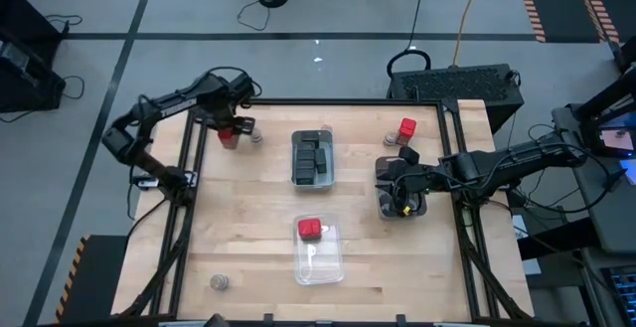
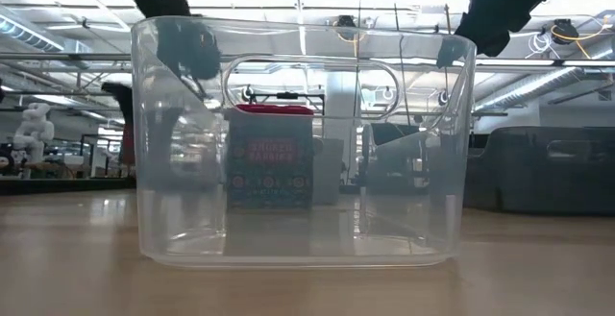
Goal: Sort spices by type
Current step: Put the red spice can into the transparent bin
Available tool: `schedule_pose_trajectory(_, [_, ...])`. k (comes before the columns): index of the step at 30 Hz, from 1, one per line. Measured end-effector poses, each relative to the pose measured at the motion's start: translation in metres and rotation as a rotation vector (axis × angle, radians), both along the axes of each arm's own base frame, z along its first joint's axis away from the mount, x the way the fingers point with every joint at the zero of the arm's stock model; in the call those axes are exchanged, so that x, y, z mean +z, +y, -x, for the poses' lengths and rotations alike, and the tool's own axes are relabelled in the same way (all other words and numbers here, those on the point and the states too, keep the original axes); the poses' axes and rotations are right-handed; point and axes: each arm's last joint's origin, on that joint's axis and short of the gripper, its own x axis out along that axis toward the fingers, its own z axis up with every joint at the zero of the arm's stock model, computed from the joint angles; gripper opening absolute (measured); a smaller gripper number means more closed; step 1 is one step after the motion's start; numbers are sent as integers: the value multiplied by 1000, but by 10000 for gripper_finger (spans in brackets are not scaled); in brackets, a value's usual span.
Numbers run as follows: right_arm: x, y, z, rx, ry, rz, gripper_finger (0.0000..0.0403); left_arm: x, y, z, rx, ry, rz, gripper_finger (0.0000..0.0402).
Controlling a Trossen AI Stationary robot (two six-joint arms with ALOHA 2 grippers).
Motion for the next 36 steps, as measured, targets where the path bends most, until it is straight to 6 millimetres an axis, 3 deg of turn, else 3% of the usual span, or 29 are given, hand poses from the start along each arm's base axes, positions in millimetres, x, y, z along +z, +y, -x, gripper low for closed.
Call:
schedule_pose_trajectory(7, [0,0,0,0,0,0,89,38,-46,-12,-199,-234,39,217])
schedule_pose_trajectory(15, [0,0,0,0,-2,0,89,69,-130,-39,-500,-506,55,217])
schedule_pose_trajectory(21, [1,0,-1,-10,-12,-13,89,86,-194,-69,-656,-807,60,217])
schedule_pose_trajectory(28, [2,0,-2,-24,-34,-33,89,80,-265,-112,-842,-1047,128,217])
schedule_pose_trajectory(32, [2,0,-2,-32,-36,-42,89,66,-299,-135,-922,-1042,169,217])
schedule_pose_trajectory(36, [2,0,-2,-35,-40,-47,89,64,-323,-160,-1043,-1030,144,217])
